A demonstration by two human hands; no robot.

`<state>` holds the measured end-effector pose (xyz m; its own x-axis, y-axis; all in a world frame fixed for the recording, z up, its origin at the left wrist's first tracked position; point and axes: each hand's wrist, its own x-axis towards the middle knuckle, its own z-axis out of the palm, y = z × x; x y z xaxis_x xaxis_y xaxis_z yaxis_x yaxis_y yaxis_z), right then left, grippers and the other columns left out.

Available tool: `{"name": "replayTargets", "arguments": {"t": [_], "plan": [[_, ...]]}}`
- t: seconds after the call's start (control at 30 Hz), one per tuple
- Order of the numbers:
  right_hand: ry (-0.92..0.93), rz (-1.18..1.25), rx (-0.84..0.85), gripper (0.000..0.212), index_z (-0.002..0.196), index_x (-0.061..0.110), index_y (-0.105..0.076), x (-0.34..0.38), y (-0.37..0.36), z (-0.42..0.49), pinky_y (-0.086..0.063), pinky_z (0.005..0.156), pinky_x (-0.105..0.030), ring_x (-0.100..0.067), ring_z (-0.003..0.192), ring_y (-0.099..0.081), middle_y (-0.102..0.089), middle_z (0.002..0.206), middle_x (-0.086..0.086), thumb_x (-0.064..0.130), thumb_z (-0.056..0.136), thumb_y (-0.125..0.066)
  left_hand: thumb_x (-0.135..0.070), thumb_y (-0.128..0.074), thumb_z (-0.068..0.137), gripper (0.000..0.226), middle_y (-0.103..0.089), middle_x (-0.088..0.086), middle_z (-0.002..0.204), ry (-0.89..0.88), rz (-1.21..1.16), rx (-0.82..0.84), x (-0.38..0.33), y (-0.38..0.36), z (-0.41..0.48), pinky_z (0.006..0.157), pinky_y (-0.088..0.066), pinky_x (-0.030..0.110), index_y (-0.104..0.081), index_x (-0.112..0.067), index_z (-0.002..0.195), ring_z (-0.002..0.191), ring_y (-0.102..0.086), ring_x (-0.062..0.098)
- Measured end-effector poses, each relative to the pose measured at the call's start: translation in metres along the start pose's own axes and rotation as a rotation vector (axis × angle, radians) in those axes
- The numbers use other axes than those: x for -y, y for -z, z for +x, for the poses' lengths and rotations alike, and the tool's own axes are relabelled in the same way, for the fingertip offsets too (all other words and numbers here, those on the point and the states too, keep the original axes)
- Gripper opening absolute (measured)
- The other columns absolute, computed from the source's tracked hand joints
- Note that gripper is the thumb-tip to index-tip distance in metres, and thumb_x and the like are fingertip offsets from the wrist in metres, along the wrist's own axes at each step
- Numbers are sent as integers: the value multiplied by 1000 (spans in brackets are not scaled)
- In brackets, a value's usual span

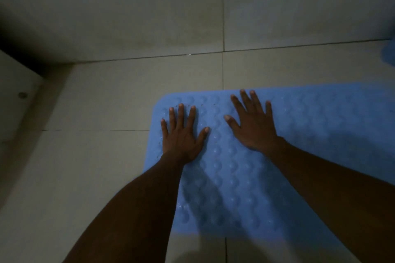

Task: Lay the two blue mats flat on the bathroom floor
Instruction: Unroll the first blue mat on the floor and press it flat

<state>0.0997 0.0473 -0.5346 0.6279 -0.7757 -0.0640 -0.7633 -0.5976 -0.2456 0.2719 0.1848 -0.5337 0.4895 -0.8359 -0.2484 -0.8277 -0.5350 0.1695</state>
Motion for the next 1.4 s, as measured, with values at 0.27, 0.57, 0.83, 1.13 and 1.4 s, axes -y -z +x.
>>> {"name": "replayTargets", "arguments": {"t": [0.27,0.57,0.83,1.13,1.4], "plan": [[40,-181,-123,69,156,22,-24,11,-26,-3,-11,115,-65,-30,153,-10,-17,165,-7,60,97,-26,-75,-14,96,80,29,-1,167,-4,0,-85,6,-14,-1,124,14,53,17,-38,159,152,30,24],[12,-162,1,76,156,25,-23,11,-24,3,-13,114,-68,-32,152,-13,-18,165,-7,66,92,-24,-79,-13,93,83,36,0,163,-5,-12,81,9,-2,6,121,20,54,24,-39,156,148,36,28],[-7,-61,-41,72,156,29,-23,0,-14,-59,-11,118,-63,-24,153,-10,-20,165,-4,64,93,-24,-74,-7,95,78,33,6,164,36,-82,67,-27,-20,-54,123,15,53,19,-36,159,150,34,28],[-5,-117,-51,65,153,25,-33,-39,-19,-171,-14,116,-63,-28,152,-17,-25,163,-7,55,95,-38,-73,-8,96,77,20,3,170,-52,14,-48,-33,-57,-141,125,6,53,8,-36,161,155,23,21],[-19,-151,12,71,157,27,-17,-36,-13,-164,-9,117,-63,-30,153,-5,-12,166,-7,61,95,-22,-75,-16,95,82,24,4,169,-45,66,13,-34,-53,-134,124,9,54,11,-35,161,154,25,24]]}}
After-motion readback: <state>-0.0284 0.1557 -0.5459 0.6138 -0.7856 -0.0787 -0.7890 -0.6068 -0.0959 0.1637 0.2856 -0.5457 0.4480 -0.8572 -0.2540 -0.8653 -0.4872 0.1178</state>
